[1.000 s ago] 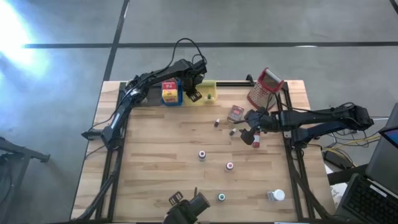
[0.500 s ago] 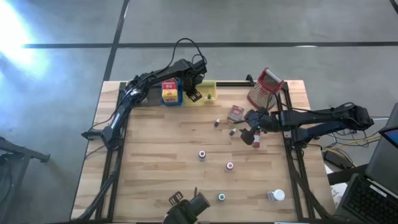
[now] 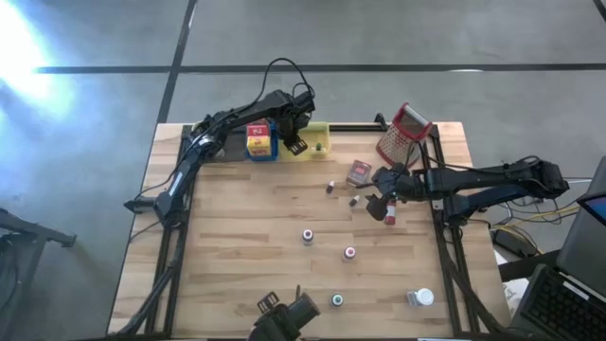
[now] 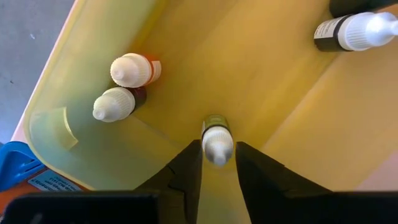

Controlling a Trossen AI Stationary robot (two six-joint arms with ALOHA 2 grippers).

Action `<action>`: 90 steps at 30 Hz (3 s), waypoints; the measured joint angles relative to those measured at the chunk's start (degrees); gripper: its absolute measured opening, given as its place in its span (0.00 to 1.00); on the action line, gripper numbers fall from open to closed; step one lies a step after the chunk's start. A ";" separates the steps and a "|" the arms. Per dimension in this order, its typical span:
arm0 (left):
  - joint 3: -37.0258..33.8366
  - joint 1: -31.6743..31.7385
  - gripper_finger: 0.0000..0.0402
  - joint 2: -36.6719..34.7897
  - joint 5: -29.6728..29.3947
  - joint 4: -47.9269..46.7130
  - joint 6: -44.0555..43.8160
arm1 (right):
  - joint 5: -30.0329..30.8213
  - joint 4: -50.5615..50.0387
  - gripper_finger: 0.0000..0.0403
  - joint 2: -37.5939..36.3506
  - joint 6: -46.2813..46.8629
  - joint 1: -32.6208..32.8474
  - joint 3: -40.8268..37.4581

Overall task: Pick & Place Kitchen Items
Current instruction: Put the small light green food coloring bottle into the yellow bin, then put the small violet food coloring bottle into the yellow bin

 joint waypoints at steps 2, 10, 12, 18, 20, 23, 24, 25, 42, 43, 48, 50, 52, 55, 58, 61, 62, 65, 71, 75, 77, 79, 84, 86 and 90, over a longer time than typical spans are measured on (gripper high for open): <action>0.00 0.00 0.30 0.00 0.02 0.00 0.00 | 0.02 -0.02 0.69 0.00 0.00 0.02 0.00; 0.00 0.00 0.43 0.00 -0.29 -0.08 -0.05 | -0.01 0.00 0.63 0.00 0.00 0.00 0.00; 0.00 0.00 0.45 -0.03 -0.35 -0.11 -0.26 | 0.00 -0.01 0.62 0.00 0.00 0.02 0.00; 2.64 -0.02 0.49 -0.54 -0.90 -2.17 -0.39 | 0.00 0.00 0.58 0.00 0.00 0.01 0.00; 4.30 -0.06 0.49 -0.57 -0.91 -3.40 -0.39 | 0.01 0.00 0.57 0.00 0.00 0.00 0.01; 7.10 -0.30 0.49 -0.57 -1.01 -4.81 -0.40 | 0.01 0.00 0.55 0.00 0.00 0.00 0.00; 8.12 -0.45 0.49 -0.57 -1.01 -5.07 -0.55 | -0.01 0.00 0.55 0.00 0.00 0.02 0.00; 9.19 -0.60 0.49 -0.57 -0.77 -5.46 -0.99 | 0.01 0.00 0.55 0.00 0.00 0.01 0.01; 15.54 -11.80 0.49 -4.22 -0.33 -5.53 -8.37 | 0.00 0.00 0.66 0.00 0.00 0.02 0.02; 15.11 -12.79 0.49 -4.39 -0.77 -4.86 -9.01 | -0.01 -0.01 0.67 0.00 0.00 0.02 0.02; 13.35 -17.65 0.49 -4.52 -2.70 -0.37 -14.92 | 0.01 -0.02 0.72 0.00 0.00 0.02 0.02; 12.33 -19.24 0.49 -4.53 -2.75 1.33 -19.89 | -0.01 -0.02 0.73 0.00 0.00 0.02 0.02; 10.94 -20.53 0.49 -4.55 -2.74 1.65 -22.52 | -0.01 -0.02 0.75 0.00 0.00 0.02 0.02; 8.36 -22.05 0.49 -4.55 -2.53 3.66 -25.37 | -0.01 -0.02 0.78 0.00 0.00 0.02 0.02; 5.40 -23.12 0.49 -4.55 -2.19 6.29 -28.65 | 0.02 -0.02 0.81 0.00 0.00 0.02 0.02; 1.69 -23.82 0.49 -4.52 -1.79 10.28 -32.34 | -0.01 -0.02 0.84 0.00 0.00 0.02 0.02; 0.51 -24.05 0.49 -4.52 -1.78 11.81 -33.43 | 0.01 -0.02 0.85 0.00 0.00 0.02 0.02; -3.19 -24.40 0.49 -4.52 -1.77 18.01 -35.33 | 0.01 -0.02 0.87 0.00 0.00 0.02 0.02; -7.95 -24.41 0.49 -4.46 -1.71 25.58 -36.06 | -0.01 -0.02 0.90 0.00 0.00 0.02 0.02; -8.79 -24.41 0.49 -4.42 -1.99 24.93 -35.84 | -0.01 -0.02 0.89 0.00 0.00 0.00 0.02; -9.14 -24.41 0.49 -4.42 -2.62 25.19 -35.58 | 0.01 -0.02 0.88 0.00 0.00 0.00 0.02; -9.45 -24.44 0.49 -4.42 -2.76 24.78 -35.54 | 0.01 -0.02 0.87 0.00 0.00 0.00 0.02; -12.39 -24.97 0.49 -4.44 -2.78 25.53 -36.11 | -0.01 -0.02 0.83 0.00 0.00 0.00 0.02; -13.41 -25.15 0.49 -4.33 -2.75 25.42 -36.64 | 0.01 -0.02 0.81 0.00 0.00 0.00 0.02; -14.25 -25.33 0.49 -4.35 -2.78 27.21 -37.08 | 0.01 -0.02 0.78 0.00 0.00 0.00 0.02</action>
